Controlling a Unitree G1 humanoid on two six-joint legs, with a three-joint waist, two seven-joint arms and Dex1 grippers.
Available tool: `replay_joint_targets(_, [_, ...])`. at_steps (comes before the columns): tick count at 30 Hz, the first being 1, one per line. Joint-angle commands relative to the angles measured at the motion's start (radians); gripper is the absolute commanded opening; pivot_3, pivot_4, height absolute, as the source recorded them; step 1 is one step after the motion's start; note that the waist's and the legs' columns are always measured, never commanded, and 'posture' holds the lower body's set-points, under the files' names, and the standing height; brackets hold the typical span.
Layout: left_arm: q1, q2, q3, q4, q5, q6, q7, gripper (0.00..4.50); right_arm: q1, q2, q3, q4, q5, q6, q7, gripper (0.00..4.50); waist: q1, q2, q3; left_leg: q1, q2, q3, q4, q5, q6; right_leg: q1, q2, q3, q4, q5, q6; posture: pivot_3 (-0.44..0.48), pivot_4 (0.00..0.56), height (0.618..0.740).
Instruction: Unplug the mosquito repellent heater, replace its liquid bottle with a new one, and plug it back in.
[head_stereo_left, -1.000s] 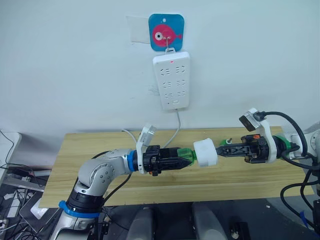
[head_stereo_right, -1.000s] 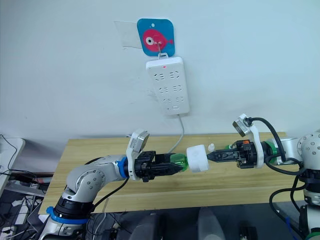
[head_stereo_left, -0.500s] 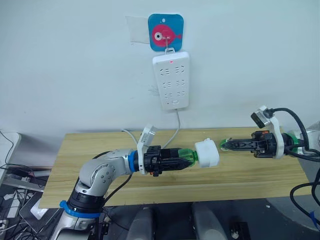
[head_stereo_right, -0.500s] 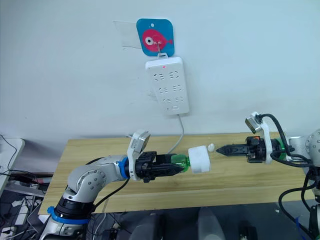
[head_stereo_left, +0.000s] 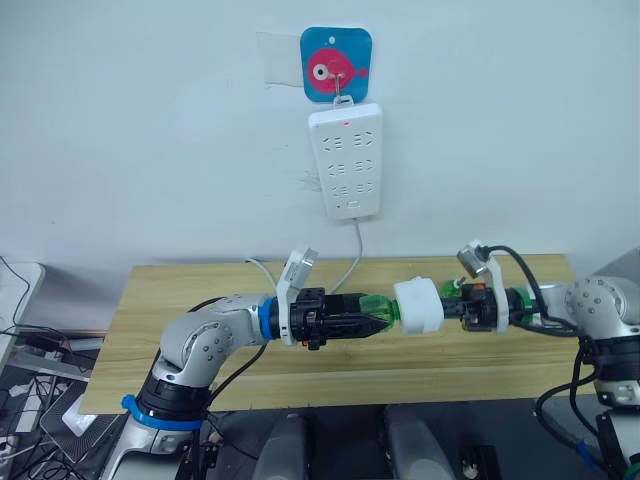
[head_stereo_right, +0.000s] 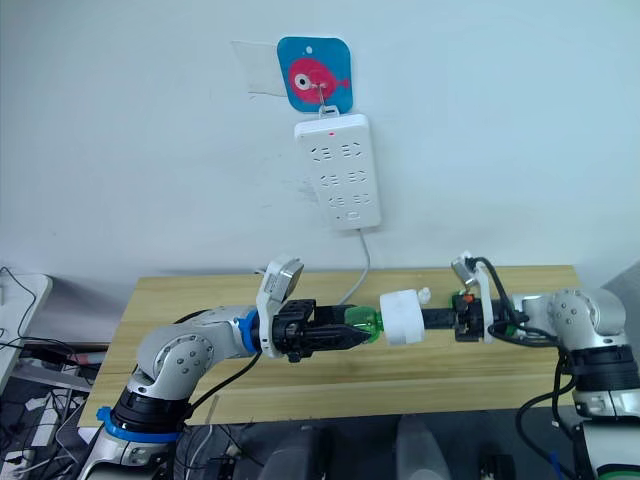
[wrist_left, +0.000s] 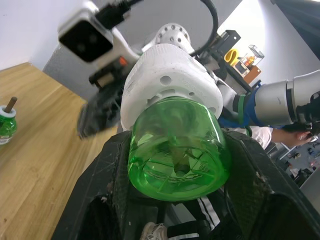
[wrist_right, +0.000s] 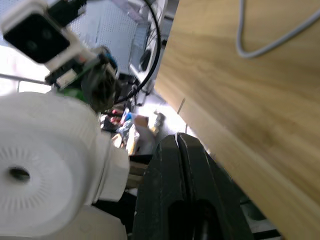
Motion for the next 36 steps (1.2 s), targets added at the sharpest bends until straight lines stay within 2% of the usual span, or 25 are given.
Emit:
replay_joint_targets(1, [-0.011, -0.004, 0.029, -0.007, -0.005, -0.024, 0.003, 2.25, 0.035, -0.016, -0.067, -0.112, 0.101, 0.082, 0.002, 0.04, 0.001, 0.0, 0.0, 0.0, 0.0, 0.0, 0.0, 0.0, 0.0, 0.0, 0.0, 0.0, 0.0, 0.0, 0.0, -0.12, 0.21, 0.74])
replay_joint_targets(5, [-0.012, -0.009, 0.028, 0.009, 0.012, -0.043, 0.004, 2.25, 0.059, -0.03, -0.125, -0.182, 0.214, 0.157, -0.026, 0.04, 0.002, 0.0, 0.0, 0.0, 0.0, 0.0, 0.0, 0.0, 0.0, 0.0, 0.0, 0.0, 0.0, 0.0, 0.0, -0.127, 0.211, 0.74])
replay_joint_targets(11, [-0.015, -0.012, 0.009, 0.027, 0.042, -0.07, -0.015, 2.25, 0.053, -0.086, -0.15, -0.219, 0.432, 0.163, -0.132, 0.04, 0.0, 0.0, 0.0, 0.0, 0.0, 0.0, 0.0, 0.0, 0.0, 0.0, 0.0, 0.0, 0.0, 0.0, 0.0, -0.15, 0.21, 0.74])
replay_joint_targets(23, [-0.03, -0.016, -0.012, 0.043, 0.07, -0.082, -0.041, 2.25, -0.131, -0.123, -0.071, -0.12, 0.723, 0.036, -0.394, 0.04, -0.004, 0.0, 0.0, 0.0, 0.0, 0.001, 0.0, 0.0, 0.0, 0.0, 0.0, 0.0, 0.0, 0.0, 0.0, -0.168, 0.212, 0.74])
replay_joint_targets(28, [-0.023, -0.008, -0.022, 0.031, 0.071, -0.074, -0.061, 2.25, -0.219, -0.08, -0.035, -0.062, 0.66, -0.008, -0.454, 0.04, -0.004, 0.0, 0.0, 0.0, 0.0, 0.001, 0.0, 0.0, 0.0, 0.0, 0.0, 0.0, 0.0, 0.0, 0.0, -0.168, 0.212, 0.74])
replay_joint_targets(36, [-0.015, 0.01, -0.018, -0.005, 0.026, -0.036, -0.084, 2.25, -0.236, -0.039, 0.034, 0.032, 0.332, -0.077, -0.332, 0.04, -0.004, 0.0, 0.0, 0.0, 0.0, 0.001, 0.0, 0.0, 0.0, 0.0, 0.0, 0.0, 0.0, 0.0, 0.0, -0.154, 0.214, 0.74])
